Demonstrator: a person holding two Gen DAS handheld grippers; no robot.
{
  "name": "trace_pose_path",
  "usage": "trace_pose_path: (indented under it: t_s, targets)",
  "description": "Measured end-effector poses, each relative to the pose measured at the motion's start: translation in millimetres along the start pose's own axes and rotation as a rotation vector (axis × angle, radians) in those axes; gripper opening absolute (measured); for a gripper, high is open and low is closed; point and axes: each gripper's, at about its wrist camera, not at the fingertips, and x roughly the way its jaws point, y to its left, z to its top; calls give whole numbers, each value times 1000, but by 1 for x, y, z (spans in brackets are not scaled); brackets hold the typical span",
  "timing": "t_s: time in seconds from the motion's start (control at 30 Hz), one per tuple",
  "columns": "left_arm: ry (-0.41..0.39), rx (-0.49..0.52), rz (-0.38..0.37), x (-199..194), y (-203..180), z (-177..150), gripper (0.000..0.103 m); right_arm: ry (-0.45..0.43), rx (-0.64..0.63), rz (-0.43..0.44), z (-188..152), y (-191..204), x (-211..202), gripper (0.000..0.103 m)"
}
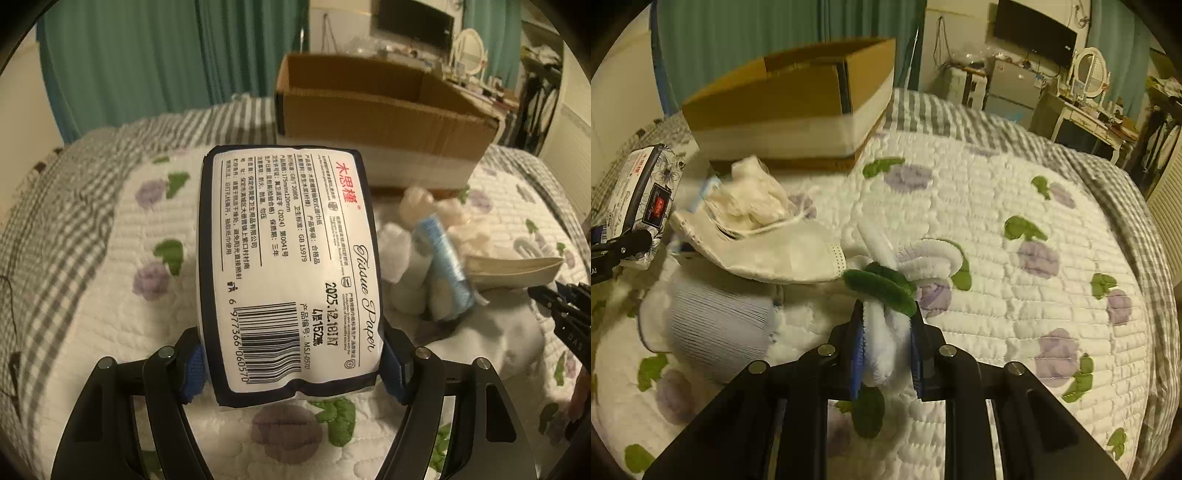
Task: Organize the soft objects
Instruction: 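Grasp the tissue-paper pack with the left tool while the right tool grasps the white pipe-cleaner figure, then carry both items over the cardboard box and open both tools to drop them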
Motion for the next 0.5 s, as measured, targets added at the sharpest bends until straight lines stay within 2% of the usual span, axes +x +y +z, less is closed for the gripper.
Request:
trace_pose_path:
  t_s: [0.5]
  targets:
    - [-173, -16, -3, -55, 8, 30, 73, -201, -41, 2, 50, 16, -70, 20]
